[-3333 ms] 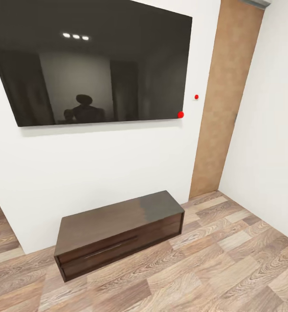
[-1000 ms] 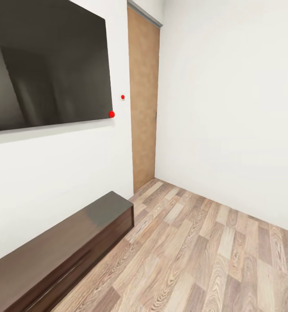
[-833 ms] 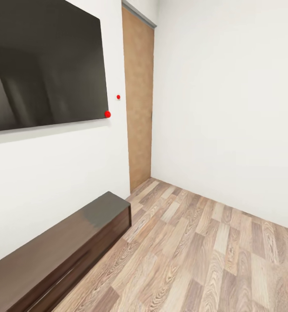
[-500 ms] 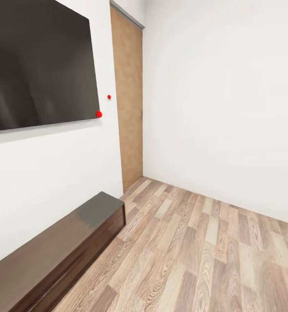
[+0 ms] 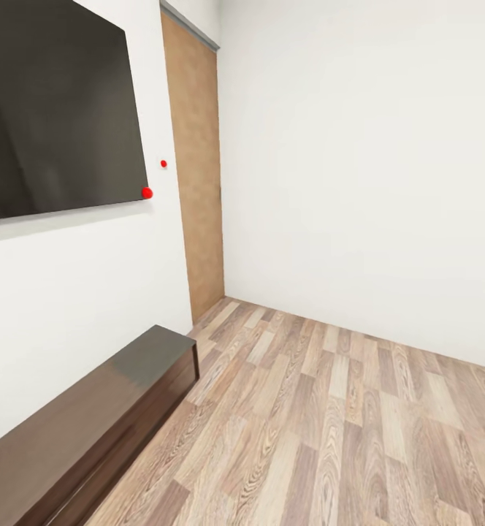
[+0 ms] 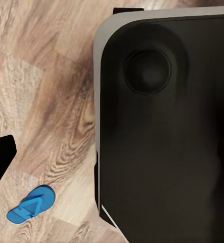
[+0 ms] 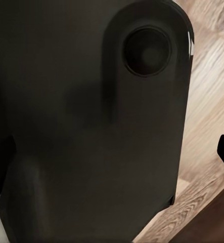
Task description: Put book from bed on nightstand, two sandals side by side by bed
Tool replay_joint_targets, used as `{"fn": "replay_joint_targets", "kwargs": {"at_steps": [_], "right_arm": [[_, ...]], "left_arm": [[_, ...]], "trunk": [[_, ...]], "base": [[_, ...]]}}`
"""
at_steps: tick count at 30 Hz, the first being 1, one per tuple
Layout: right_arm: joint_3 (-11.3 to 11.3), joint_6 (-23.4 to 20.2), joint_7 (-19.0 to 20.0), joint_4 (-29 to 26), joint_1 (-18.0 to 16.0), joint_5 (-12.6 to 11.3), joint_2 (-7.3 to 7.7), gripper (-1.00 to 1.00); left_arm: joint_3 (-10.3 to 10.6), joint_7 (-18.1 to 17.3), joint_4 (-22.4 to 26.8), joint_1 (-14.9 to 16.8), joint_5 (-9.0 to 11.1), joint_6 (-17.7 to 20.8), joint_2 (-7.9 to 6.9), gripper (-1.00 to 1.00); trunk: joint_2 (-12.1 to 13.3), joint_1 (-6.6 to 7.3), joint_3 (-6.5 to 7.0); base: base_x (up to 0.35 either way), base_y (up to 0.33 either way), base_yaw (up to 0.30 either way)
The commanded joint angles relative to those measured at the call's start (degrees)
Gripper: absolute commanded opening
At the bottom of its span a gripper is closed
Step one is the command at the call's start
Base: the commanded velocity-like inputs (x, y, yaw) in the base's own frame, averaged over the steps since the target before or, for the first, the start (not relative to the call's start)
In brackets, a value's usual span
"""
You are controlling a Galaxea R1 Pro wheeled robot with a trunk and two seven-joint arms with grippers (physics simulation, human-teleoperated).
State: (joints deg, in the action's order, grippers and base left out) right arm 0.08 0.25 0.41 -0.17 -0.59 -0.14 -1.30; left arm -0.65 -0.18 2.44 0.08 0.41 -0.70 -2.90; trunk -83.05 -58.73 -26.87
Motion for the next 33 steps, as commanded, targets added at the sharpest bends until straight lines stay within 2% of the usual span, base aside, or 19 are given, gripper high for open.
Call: {"fn": "replay_joint_targets", "kwargs": {"at_steps": [1,10,23,33], "right_arm": [[0.00,0.02,0.02,0.00,-0.02,0.03,0.03,1.00],[0.00,-0.08,-0.09,-0.33,-0.02,0.11,0.37,1.00],[-0.11,0.49,0.04,-1.15,-0.02,0.01,1.02,1.00],[-0.50,1.64,-0.19,-4.33,-0.02,-0.12,1.23,1.00]], "left_arm": [[-0.04,-0.01,0.04,0.01,0.04,-0.09,0.00,1.00],[0.04,-0.02,1.43,0.01,0.03,-0.25,-0.06,1.00],[-0.02,0.16,8.32,0.01,-0.05,0.32,-0.26,1.00],[-0.55,0.19,12.11,0.12,0.01,0.35,-1.52,1.00]], "trunk": [[-0.03,0.01,-0.05],[-0.03,0.01,-0.05],[-0.03,0.01,-0.05],[-0.03,0.01,-0.05]], "base": [[-0.012,0.014,-0.045],[-0.005,0.005,-0.017],[0.000,0.001,-0.002],[0.000,0.000,0.000]]}}
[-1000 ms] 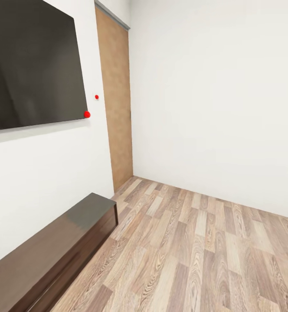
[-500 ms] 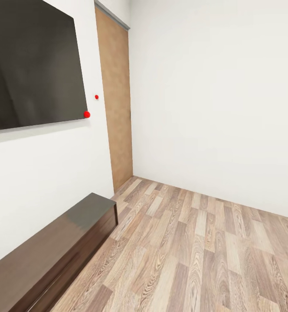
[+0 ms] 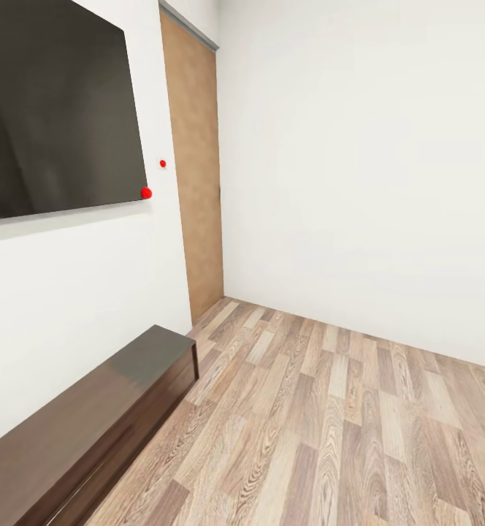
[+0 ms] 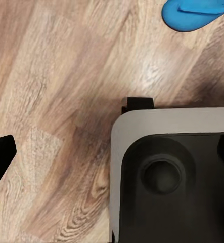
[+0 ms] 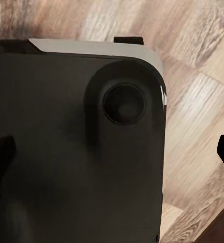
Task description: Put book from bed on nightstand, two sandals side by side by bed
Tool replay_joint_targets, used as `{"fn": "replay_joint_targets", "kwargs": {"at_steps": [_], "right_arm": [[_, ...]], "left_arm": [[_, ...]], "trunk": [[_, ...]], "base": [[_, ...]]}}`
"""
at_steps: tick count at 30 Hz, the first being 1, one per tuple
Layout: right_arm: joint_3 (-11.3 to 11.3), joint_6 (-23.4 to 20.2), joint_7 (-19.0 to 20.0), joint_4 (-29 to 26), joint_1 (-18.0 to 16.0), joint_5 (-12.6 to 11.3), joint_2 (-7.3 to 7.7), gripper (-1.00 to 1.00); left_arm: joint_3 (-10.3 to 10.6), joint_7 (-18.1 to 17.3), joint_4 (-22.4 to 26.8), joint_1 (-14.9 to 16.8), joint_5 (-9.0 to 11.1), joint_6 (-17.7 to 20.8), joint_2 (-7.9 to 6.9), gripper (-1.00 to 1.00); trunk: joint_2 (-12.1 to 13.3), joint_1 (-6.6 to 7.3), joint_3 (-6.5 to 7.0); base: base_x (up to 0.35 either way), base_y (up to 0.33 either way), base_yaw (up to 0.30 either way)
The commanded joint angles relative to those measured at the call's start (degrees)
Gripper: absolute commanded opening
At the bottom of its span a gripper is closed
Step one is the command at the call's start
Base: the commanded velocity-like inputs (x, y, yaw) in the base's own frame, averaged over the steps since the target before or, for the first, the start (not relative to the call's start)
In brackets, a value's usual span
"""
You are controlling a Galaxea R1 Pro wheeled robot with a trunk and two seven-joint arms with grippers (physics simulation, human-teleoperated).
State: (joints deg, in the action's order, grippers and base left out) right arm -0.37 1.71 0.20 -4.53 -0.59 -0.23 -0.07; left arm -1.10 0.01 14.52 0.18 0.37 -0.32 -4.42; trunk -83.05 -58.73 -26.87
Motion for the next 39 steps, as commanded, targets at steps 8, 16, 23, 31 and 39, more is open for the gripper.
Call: {"fn": "replay_joint_targets", "kwargs": {"at_steps": [8,16,23,31,39], "right_arm": [[-1.57,0.33,-1.68,-5.31,-0.05,-2.95,2.39,1.00],[-3.38,-0.03,-3.57,-13.17,-0.12,-12.93,3.11,1.00],[-3.68,-1.33,-3.42,-20.88,-0.47,-21.25,3.21,1.00],[-3.73,-2.93,-2.39,-32.58,-0.61,-31.54,2.98,1.00],[-3.25,-7.12,2.74,-41.04,-0.78,-40.85,0.91,1.00]], "left_arm": [[-2.26,0.24,2.88,0.53,0.12,0.04,-0.69,1.00],[-3.75,0.76,3.54,4.87,0.01,3.51,-0.43,1.00],[-4.00,0.78,3.68,11.57,-0.14,11.14,-0.29,1.00],[-3.15,0.36,3.75,19.93,-0.54,19.27,0.55,1.00],[6.09,-0.31,3.62,29.97,-0.53,30.33,3.05,1.00]], "trunk": [[-0.03,0.00,-0.06],[-0.03,0.00,-0.06],[-0.03,0.00,-0.06],[-0.03,0.00,-0.06],[-0.03,0.00,-0.06]], "base": [[0.000,0.000,0.000],[0.000,0.000,0.000],[0.000,0.000,0.000],[0.000,0.000,0.000],[0.000,0.000,0.000]]}}
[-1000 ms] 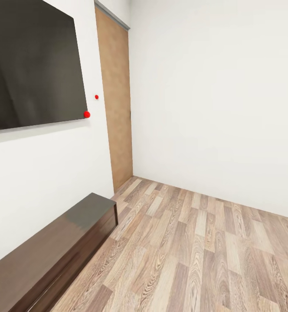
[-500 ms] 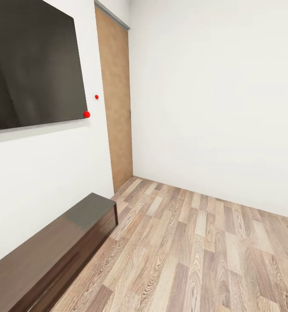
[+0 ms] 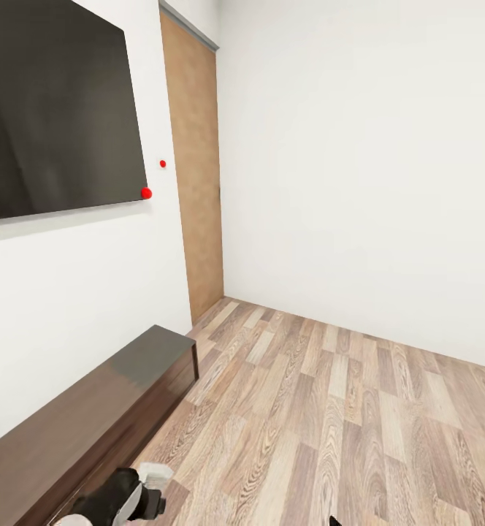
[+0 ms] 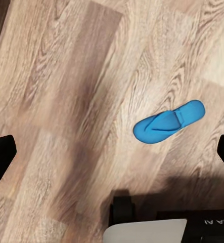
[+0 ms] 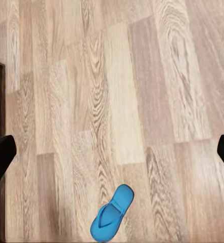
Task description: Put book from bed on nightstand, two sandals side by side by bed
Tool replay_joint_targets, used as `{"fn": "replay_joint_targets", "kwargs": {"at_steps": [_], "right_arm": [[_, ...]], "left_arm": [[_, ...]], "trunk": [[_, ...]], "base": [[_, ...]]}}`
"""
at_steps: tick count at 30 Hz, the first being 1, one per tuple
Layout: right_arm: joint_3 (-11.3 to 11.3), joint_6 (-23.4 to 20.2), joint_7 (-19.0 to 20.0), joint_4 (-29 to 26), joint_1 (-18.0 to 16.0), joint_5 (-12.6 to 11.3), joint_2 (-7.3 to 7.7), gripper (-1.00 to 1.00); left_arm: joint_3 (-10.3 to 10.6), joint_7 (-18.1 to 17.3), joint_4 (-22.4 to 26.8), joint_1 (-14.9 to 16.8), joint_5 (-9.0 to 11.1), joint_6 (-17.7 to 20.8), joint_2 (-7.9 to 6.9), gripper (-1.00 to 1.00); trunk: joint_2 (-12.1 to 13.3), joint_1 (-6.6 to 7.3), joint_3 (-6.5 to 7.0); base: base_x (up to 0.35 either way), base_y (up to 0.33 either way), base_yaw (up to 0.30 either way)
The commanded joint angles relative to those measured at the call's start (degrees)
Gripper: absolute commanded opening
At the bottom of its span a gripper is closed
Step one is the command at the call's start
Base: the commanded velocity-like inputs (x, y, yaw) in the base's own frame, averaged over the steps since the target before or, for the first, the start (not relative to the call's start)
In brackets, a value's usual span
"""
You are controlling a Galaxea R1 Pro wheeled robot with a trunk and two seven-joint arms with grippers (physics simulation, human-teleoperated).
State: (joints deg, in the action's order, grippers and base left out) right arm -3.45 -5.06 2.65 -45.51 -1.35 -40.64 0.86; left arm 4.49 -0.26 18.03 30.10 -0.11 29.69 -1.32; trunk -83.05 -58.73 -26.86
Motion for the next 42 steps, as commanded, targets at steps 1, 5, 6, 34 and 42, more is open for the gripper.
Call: {"fn": "replay_joint_targets", "kwargs": {"at_steps": [1,5,6,34,42], "right_arm": [[-0.16,-0.85,1.30,-0.60,-0.10,-0.78,-0.14,1.00],[-0.16,-2.56,4.31,-2.82,-0.37,-1.46,-0.22,1.00],[-0.23,-3.18,5.10,-3.87,-0.45,-1.60,-0.22,1.00],[-2.03,-17.43,6.27,-10.95,-1.20,-17.88,3.23,1.00],[-1.70,-17.75,6.33,-11.26,-1.20,-18.40,3.30,1.00]], "left_arm": [[1.43,-0.29,-0.01,1.05,-0.03,0.89,0.19,1.00],[3.53,-1.85,-0.25,3.94,-0.03,2.74,0.90,1.00],[4.01,-2.62,-0.29,4.80,-0.06,3.44,1.16,1.00],[18.52,-17.54,1.62,9.53,-7.76,10.52,4.76,1.00],[19.05,-18.37,1.18,9.54,-8.15,10.24,4.32,1.00]], "trunk": [[-0.03,0.00,-0.07],[-0.03,0.00,-0.07],[-0.03,0.00,-0.07],[-6.45,-3.51,-2.94],[-9.66,-5.27,-4.38]], "base": [[0.000,0.000,0.000],[0.000,0.000,0.000],[0.000,0.000,0.000],[0.000,0.000,0.000],[0.000,0.000,0.000]]}}
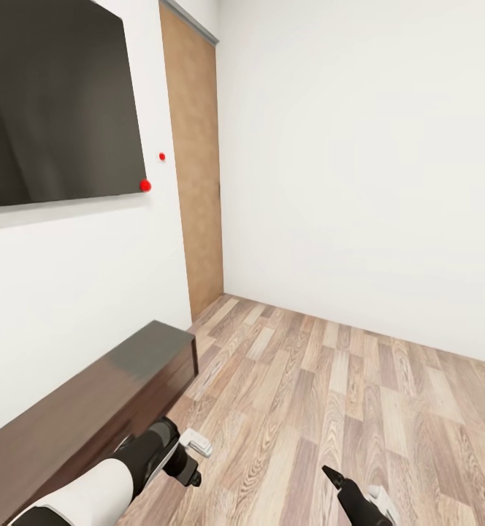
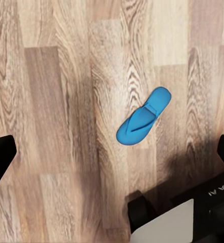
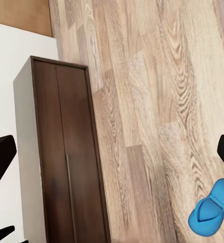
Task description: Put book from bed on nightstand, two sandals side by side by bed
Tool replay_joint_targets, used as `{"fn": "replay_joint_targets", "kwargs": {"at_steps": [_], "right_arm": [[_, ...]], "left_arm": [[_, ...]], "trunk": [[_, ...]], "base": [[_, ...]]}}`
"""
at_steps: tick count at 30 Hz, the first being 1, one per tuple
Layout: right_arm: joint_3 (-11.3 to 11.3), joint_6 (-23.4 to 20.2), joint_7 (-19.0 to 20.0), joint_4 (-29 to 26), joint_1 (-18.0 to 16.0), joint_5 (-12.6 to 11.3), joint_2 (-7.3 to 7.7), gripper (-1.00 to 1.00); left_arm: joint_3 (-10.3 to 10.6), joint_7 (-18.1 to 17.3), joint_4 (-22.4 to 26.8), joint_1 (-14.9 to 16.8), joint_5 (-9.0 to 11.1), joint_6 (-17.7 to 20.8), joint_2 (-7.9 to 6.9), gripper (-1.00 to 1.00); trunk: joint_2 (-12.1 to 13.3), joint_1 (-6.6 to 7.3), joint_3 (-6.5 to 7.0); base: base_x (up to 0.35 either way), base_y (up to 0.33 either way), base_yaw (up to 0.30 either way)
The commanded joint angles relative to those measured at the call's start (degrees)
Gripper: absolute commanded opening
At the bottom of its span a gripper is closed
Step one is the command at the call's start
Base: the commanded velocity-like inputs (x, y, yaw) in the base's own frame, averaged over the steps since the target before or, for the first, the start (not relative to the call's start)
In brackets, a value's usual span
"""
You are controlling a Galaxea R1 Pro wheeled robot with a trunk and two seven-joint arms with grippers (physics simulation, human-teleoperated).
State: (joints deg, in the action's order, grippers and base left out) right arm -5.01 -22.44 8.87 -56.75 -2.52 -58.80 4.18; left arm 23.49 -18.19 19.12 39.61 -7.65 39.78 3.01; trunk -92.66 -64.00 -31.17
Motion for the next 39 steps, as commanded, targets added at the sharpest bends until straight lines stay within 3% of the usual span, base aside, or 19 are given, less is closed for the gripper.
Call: {"fn": "replay_joint_targets", "kwargs": {"at_steps": [1,18,31,39], "right_arm": [[-0.08,-0.37,0.13,-0.05,-0.03,-0.27,-0.02,1.00],[0.24,-0.52,0.73,-1.69,-0.03,-0.35,0.03,1.00],[-0.49,-1.63,1.58,-7.44,-0.03,-0.62,0.11,1.00],[-0.64,-3.23,5.11,-7.72,-0.03,-0.47,0.14,1.00]], "left_arm": [[0.09,-0.48,0.04,0.03,-0.64,0.17,-0.03,1.00],[0.17,-0.45,-0.78,0.03,-0.90,-0.13,-0.86,1.00],[0.01,-0.44,0.33,0.14,-0.94,-1.21,-0.43,1.00],[0.17,-2.38,1.32,3.87,-0.95,0.82,0.42,1.00]], "trunk": [[-0.45,-0.22,-0.25],[-7.27,-3.96,-3.30],[-12.48,-6.81,-5.63],[-15.69,-8.57,-7.07]], "base": [[0.000,0.000,0.000],[0.000,0.000,0.000],[0.000,0.000,0.000],[0.000,0.000,0.000]]}}
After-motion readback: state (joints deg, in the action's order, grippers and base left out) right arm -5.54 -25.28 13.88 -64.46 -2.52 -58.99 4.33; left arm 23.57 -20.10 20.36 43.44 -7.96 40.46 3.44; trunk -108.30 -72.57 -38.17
